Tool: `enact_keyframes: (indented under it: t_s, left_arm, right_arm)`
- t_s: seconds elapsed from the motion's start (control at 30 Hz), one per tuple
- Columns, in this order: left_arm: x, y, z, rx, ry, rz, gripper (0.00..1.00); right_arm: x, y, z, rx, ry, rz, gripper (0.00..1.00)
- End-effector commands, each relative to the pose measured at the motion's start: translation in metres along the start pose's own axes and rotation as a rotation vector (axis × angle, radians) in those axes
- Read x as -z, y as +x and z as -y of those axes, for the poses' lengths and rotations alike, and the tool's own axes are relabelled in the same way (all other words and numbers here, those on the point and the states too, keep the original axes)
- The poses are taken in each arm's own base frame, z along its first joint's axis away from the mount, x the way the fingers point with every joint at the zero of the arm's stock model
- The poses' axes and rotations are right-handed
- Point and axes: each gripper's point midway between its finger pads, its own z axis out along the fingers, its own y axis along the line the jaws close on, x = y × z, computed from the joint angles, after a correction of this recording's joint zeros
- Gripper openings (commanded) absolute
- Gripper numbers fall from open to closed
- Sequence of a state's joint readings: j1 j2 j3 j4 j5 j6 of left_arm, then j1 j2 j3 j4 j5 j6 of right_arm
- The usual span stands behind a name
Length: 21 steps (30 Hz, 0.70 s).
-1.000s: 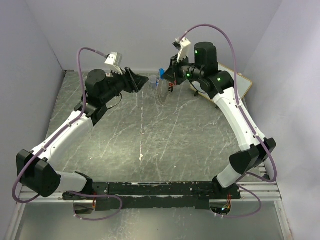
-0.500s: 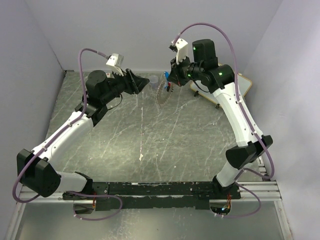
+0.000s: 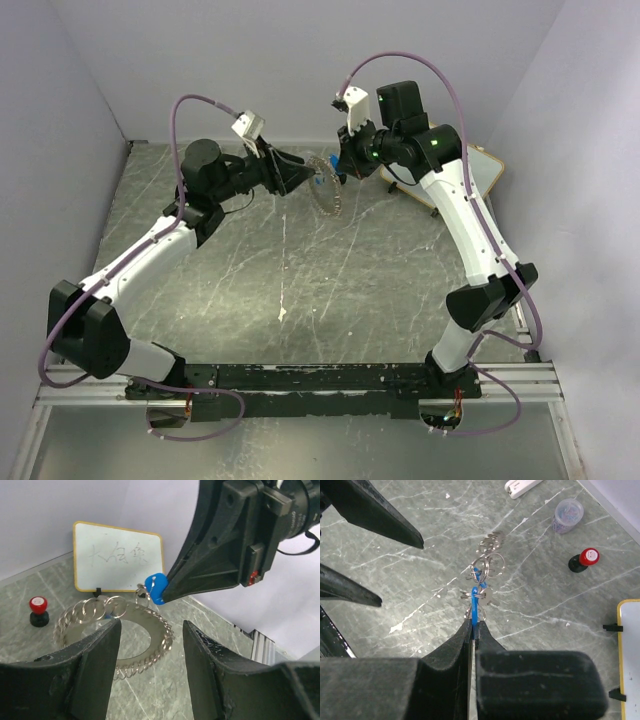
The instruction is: Put the keys on the keyring
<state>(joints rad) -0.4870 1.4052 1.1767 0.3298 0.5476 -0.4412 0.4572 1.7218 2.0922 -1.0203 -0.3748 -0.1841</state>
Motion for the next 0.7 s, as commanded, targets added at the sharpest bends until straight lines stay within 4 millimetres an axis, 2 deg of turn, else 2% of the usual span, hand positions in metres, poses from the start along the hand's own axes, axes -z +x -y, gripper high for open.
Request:
enact_keyframes:
  t_s: [0.0,0.1,0.33,0.67]
  left_arm:
    - [-0.010,0.000,0.026,-0.094,0.154,0.008,0.62]
    - [-0.017,0.009,0.035,-0.136,0.191,-0.018,0.61]
    - [-0.026,0.016,0.030,-0.198,0.119,-0.025,0.61]
    - [-0.007,0.002,0.011,-0.286,-0.045,0.037,0.58]
  right_arm:
    - [0.004,-0.006,-0.003,0.022,-0.018,0.019,0.00]
    - [0.003,-0.004,-0.002,0.024,-0.018,0.011,0.00]
    - [0.002,-0.002,-0.001,0.023,-0.015,0.002,0.00]
    - [0.003,-0.001,0.001,0.030,-0.003,0.001,0.00]
